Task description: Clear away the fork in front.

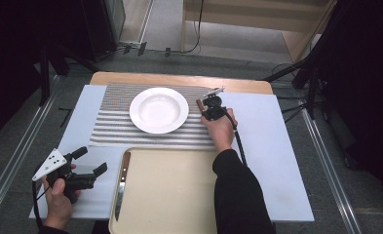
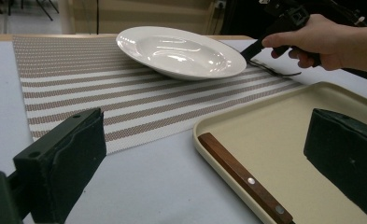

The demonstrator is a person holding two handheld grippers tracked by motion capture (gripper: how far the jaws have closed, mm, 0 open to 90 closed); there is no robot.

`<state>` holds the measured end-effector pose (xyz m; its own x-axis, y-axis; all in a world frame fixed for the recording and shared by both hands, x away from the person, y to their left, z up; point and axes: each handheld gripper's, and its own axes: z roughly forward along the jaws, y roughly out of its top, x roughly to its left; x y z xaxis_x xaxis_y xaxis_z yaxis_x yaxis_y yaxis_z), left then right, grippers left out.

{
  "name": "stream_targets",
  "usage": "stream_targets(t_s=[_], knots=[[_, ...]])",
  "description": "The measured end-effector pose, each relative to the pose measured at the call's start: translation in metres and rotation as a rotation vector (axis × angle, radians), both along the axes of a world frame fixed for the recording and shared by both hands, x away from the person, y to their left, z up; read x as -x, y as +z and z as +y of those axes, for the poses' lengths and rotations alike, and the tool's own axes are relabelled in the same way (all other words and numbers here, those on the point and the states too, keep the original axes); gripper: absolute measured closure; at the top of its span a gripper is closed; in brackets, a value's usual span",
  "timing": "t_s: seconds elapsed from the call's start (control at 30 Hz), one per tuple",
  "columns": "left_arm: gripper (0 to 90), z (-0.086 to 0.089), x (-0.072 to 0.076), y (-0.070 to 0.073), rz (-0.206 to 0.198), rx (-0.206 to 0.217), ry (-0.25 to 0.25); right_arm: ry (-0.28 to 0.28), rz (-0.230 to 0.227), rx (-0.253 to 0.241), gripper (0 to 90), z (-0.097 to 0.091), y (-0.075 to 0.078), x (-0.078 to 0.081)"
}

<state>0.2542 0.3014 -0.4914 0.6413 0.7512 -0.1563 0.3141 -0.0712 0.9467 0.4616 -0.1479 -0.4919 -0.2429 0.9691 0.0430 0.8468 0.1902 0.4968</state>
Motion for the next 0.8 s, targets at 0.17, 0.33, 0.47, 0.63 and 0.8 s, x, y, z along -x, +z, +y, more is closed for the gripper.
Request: stream_targets(t_s=[0.17, 0.33, 0.47, 0.63, 0.8], knots=[[0.3, 0.002, -0.003, 0.002, -0.007, -0.008, 0.041, 0.015, -0.021, -0.06, 77.0, -0.007, 0.0, 0.003], [0.8, 0.0, -0.004, 0.004, -0.001, -0.006, 0.038, 0.027, -0.077, -0.086, 77.0, -0.012, 0.005, 0.012], [0.8, -0.006, -0.002, 0.008, -0.002, -0.005, 0.023, 0.046, -0.12, -0.114, 77.0, -0.016, 0.01, 0.02], [0.8, -0.014, -0.003, 0.011, 0.0, 0.001, -0.022, 0.061, -0.176, -0.15, 76.9, -0.023, 0.014, 0.031], [0.8, -0.021, -0.007, 0.015, 0.007, 0.005, -0.035, 0.07, -0.226, -0.183, 76.9, -0.028, 0.017, 0.042]])
